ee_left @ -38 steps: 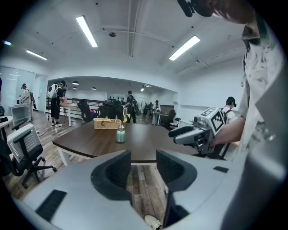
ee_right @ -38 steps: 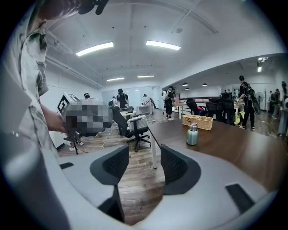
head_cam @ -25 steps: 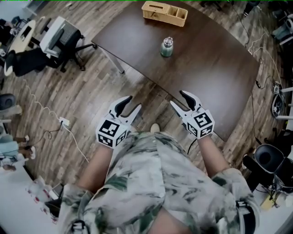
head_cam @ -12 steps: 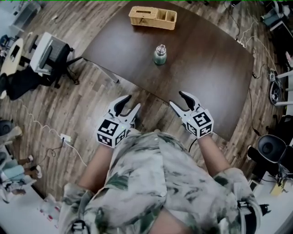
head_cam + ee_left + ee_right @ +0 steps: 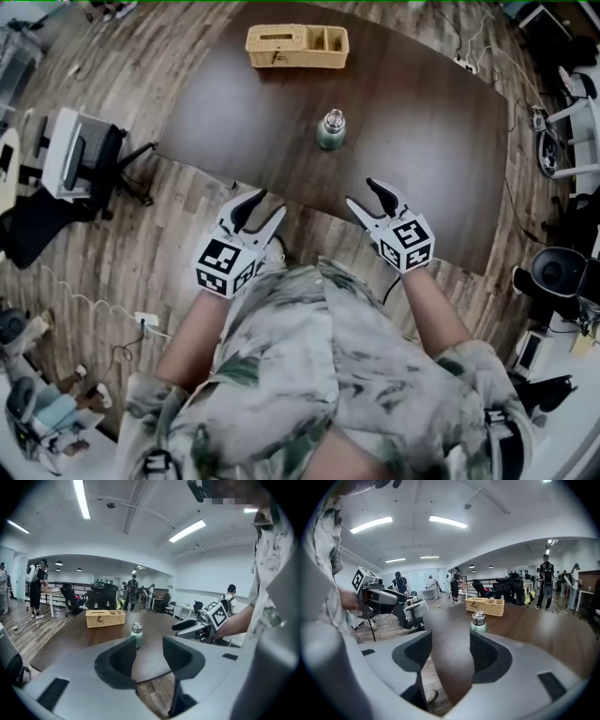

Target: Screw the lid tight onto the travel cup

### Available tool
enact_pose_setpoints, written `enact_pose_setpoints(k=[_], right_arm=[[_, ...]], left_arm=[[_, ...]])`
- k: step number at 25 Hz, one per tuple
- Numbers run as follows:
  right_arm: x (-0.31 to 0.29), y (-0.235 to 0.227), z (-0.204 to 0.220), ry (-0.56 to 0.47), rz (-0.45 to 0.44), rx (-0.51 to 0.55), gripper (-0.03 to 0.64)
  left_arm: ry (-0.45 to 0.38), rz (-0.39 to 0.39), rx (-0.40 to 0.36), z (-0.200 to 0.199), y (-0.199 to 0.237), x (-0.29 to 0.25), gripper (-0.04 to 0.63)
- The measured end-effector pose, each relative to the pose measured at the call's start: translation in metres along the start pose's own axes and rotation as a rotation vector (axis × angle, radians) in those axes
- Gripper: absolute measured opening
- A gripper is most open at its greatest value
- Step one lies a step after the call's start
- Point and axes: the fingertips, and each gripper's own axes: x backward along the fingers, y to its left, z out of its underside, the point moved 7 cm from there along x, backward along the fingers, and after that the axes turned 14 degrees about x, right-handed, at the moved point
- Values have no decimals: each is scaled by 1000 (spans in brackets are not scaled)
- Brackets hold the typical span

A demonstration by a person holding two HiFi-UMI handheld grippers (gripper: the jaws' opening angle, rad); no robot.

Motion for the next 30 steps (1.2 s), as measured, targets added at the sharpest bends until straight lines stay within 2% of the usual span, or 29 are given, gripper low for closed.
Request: enact_pose_setpoints(k=[6,11,18,30], right_arm=[[-54,-8,2,43,82,-37,306],[-84,-16,10,78,133,-76,333],[-112,-58,31,112,100,-72,365],[-172,-111,53,106,-24,-17,399]], left_arm=[[43,67,-35,-17,55,0,179],[61,85,-53,-26,86,0,179],[44,61,-32,-43,83,-28,179],[41,-23,8,-66,69,-73,179]])
